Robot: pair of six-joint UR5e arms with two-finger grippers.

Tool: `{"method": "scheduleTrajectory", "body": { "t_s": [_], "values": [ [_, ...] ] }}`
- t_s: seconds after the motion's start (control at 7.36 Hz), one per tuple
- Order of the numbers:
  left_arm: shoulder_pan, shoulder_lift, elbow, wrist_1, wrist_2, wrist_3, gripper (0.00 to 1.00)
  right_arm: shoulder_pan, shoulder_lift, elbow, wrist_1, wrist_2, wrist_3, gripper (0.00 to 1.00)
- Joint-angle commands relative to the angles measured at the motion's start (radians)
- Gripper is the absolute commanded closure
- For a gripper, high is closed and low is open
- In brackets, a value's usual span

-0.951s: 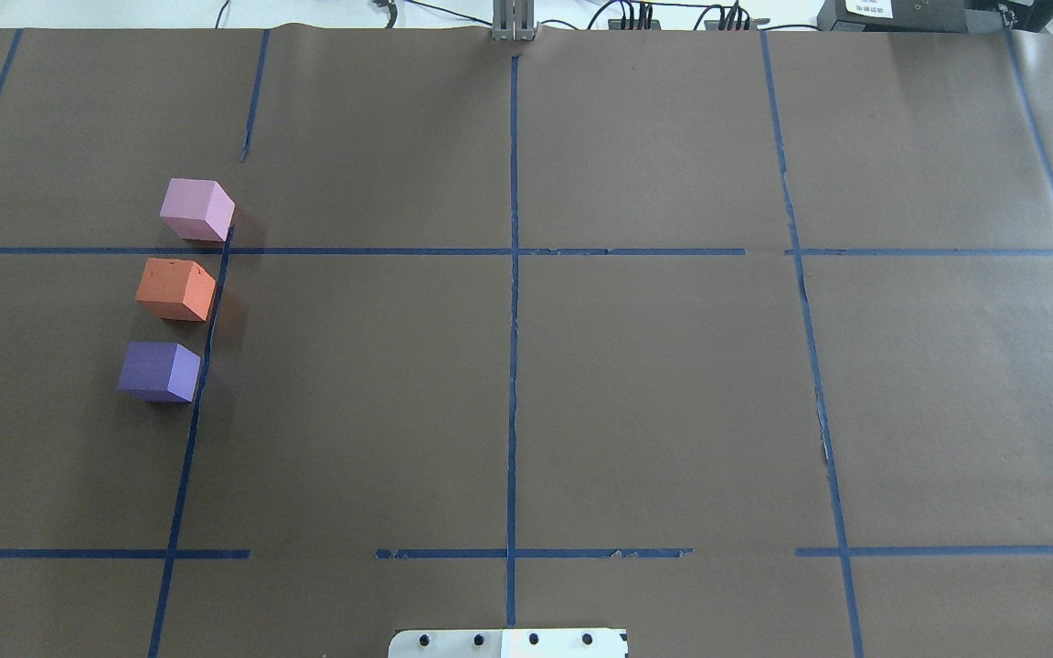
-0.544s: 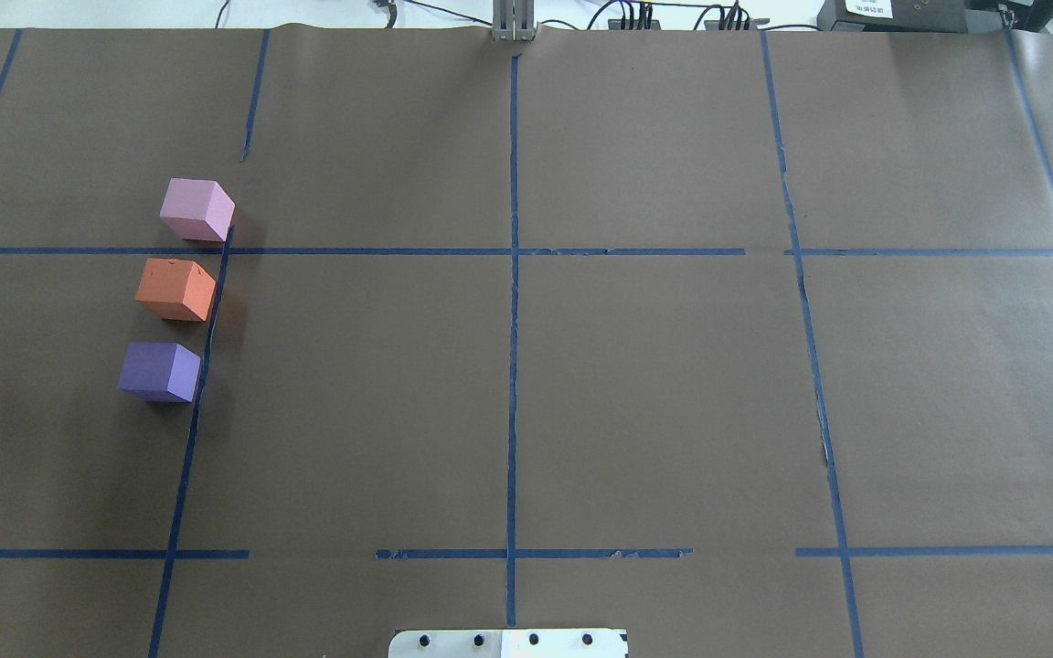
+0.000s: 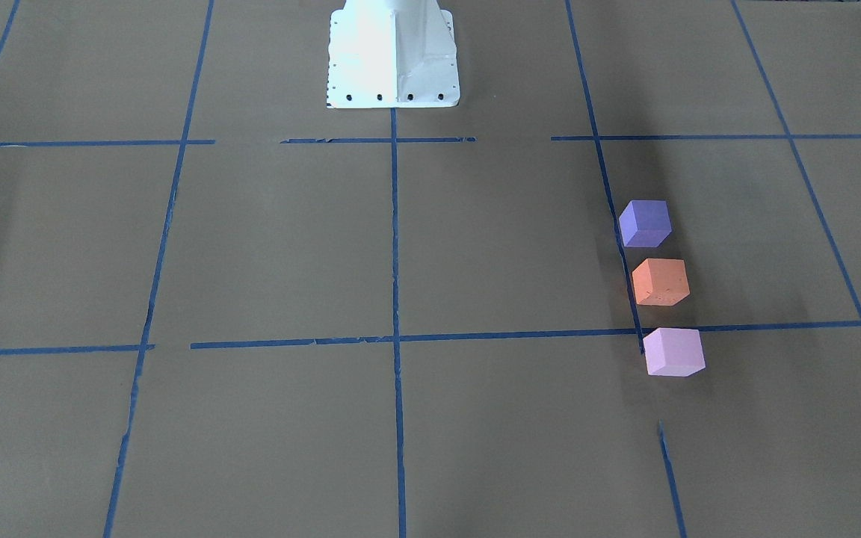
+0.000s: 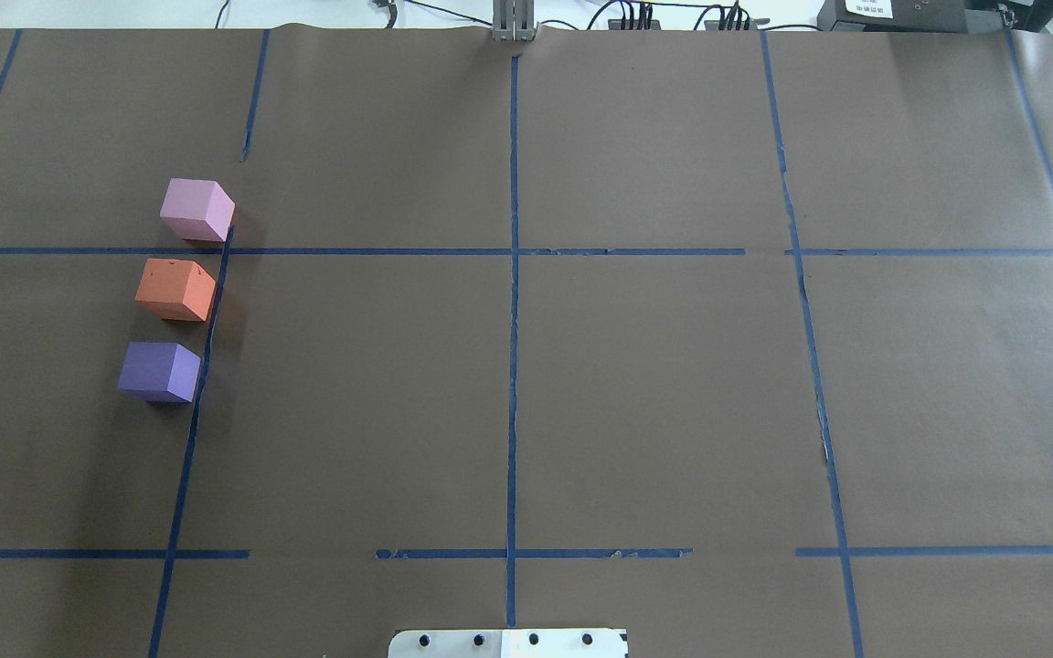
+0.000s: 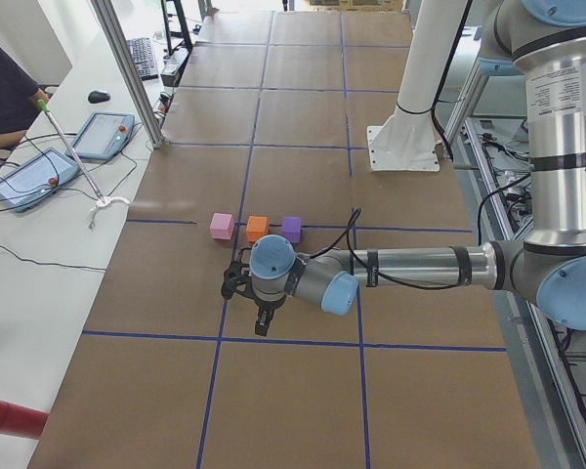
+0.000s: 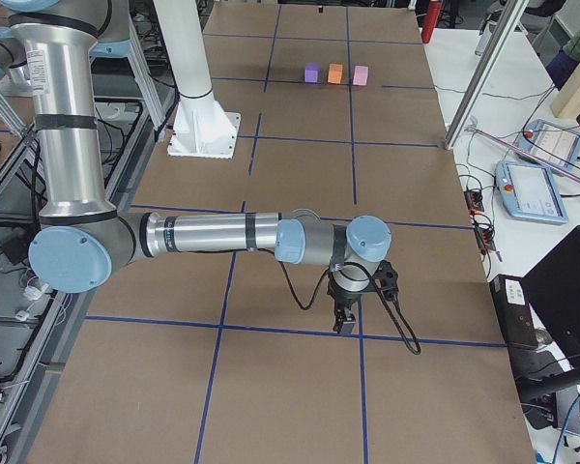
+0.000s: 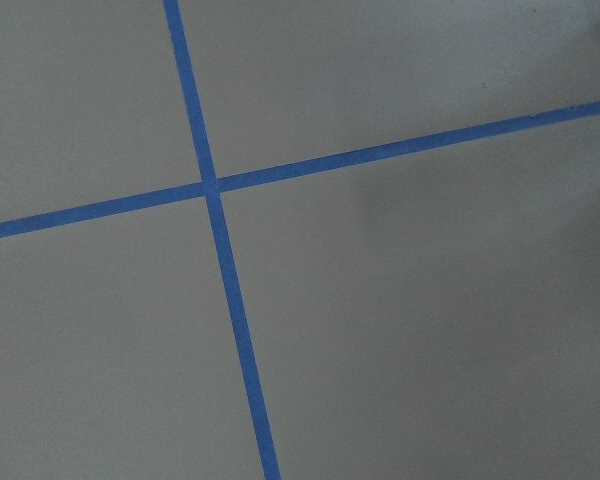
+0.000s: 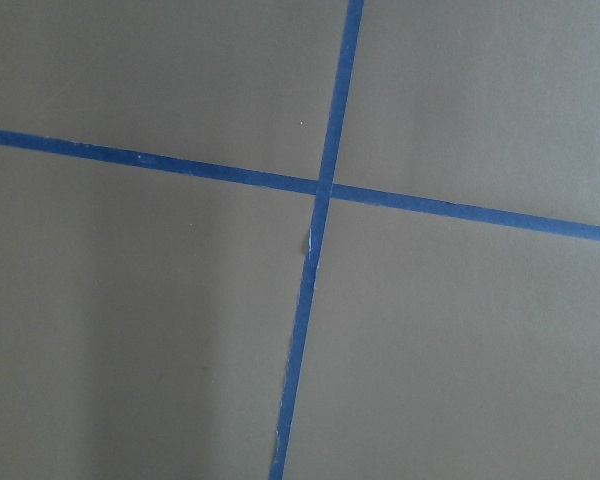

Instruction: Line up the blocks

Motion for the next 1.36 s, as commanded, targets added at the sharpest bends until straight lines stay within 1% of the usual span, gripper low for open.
{"method": "scheduleTrajectory", "body": {
  "t_s": [0.0, 0.41, 0.54, 0.68, 0.95, 1.22],
  "values": [
    [-0.038, -0.011, -0.008, 0.137, -0.007, 0.0, 0.0, 0.0, 0.0, 0.0, 0.0, 0.0, 0.0, 0.0],
    [-0.095, -0.016, -0.014, 0.158, 0.019, 0.007, 0.0, 0.0, 0.0, 0.0, 0.0, 0.0, 0.0, 0.0],
    [-0.133, -0.017, -0.028, 0.158, 0.076, 0.009, 0.0, 0.0, 0.0, 0.0, 0.0, 0.0, 0.0, 0.0],
    [-0.147, -0.032, -0.031, 0.16, 0.12, 0.009, 0.0, 0.0, 0.0, 0.0, 0.0, 0.0, 0.0, 0.0],
    [-0.148, -0.074, -0.054, 0.254, 0.121, 0.009, 0.0, 0.0, 0.0, 0.0, 0.0, 0.0, 0.0, 0.0],
    [-0.15, -0.074, -0.073, 0.275, 0.109, 0.009, 0.0, 0.0, 0.0, 0.0, 0.0, 0.0, 0.0, 0.0]
  ]
}}
